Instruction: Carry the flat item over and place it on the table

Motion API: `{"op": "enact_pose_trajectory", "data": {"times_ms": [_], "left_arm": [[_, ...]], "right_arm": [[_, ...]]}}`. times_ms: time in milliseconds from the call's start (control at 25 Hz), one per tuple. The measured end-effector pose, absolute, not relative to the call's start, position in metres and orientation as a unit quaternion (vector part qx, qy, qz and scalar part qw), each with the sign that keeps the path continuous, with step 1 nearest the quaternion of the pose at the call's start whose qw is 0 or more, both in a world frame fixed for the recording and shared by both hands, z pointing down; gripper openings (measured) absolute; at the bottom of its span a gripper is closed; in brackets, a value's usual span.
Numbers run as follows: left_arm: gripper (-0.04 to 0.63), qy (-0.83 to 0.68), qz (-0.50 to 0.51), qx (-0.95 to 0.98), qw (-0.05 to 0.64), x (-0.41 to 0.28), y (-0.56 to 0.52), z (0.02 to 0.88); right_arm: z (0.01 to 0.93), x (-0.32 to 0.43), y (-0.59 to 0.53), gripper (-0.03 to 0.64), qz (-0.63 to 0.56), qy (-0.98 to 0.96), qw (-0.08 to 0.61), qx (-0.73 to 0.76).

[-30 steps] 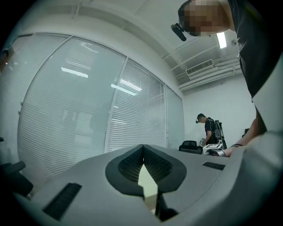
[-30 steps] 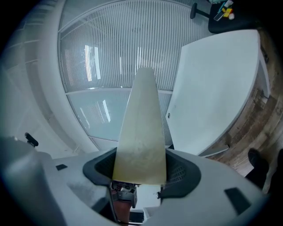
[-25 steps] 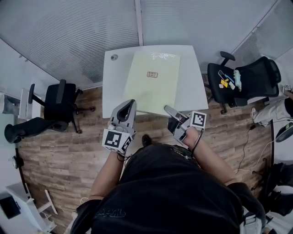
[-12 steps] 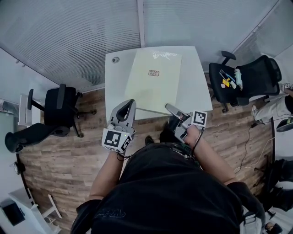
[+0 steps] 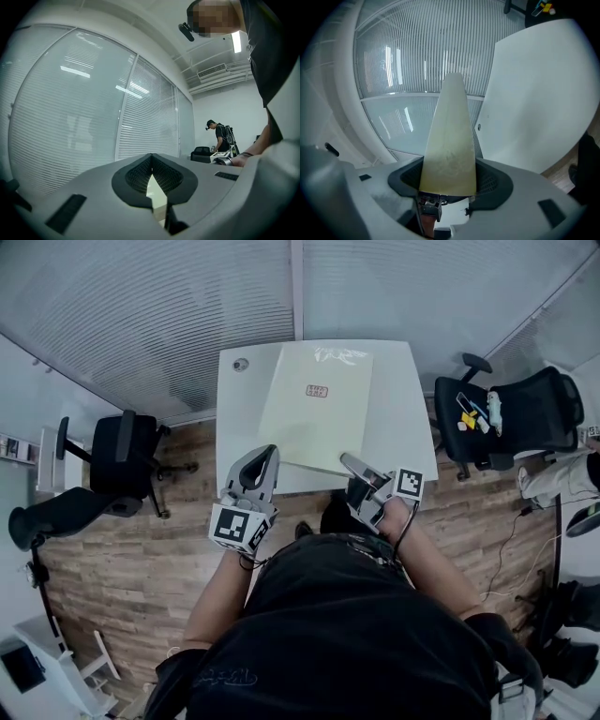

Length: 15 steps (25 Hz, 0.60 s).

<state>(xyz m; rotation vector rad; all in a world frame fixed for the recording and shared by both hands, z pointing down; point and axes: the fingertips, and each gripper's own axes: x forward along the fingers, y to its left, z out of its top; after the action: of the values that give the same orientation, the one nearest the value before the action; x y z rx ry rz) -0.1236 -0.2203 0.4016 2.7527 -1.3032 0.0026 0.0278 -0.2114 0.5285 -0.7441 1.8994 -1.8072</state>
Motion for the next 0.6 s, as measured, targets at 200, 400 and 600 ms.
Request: {"op": "enact_pose_trajectory", "data": {"times_ms": [200,400,600], "left_arm": [[0.012,-0.439,0.007,0.897,0.056,-0.114,-0.242,0.409],[0.012,-0.447,0.016,0.892,0.068,-0.109,-0.259,0.422],[0.012,-0.452,0.024,0.888,0.082,-0.095,-0.283,0.436]], "right_arm": [[0.538,0.039,-0.233,0.295,-0.659,0.678,0.194,-0.261],[0.551,0.049,-0.251,0.295,-0.666,0.676,0.173,-0.262],[0.562,0.065,-0.271,0.295,-0.674,0.671,0.162,-0.261]]}}
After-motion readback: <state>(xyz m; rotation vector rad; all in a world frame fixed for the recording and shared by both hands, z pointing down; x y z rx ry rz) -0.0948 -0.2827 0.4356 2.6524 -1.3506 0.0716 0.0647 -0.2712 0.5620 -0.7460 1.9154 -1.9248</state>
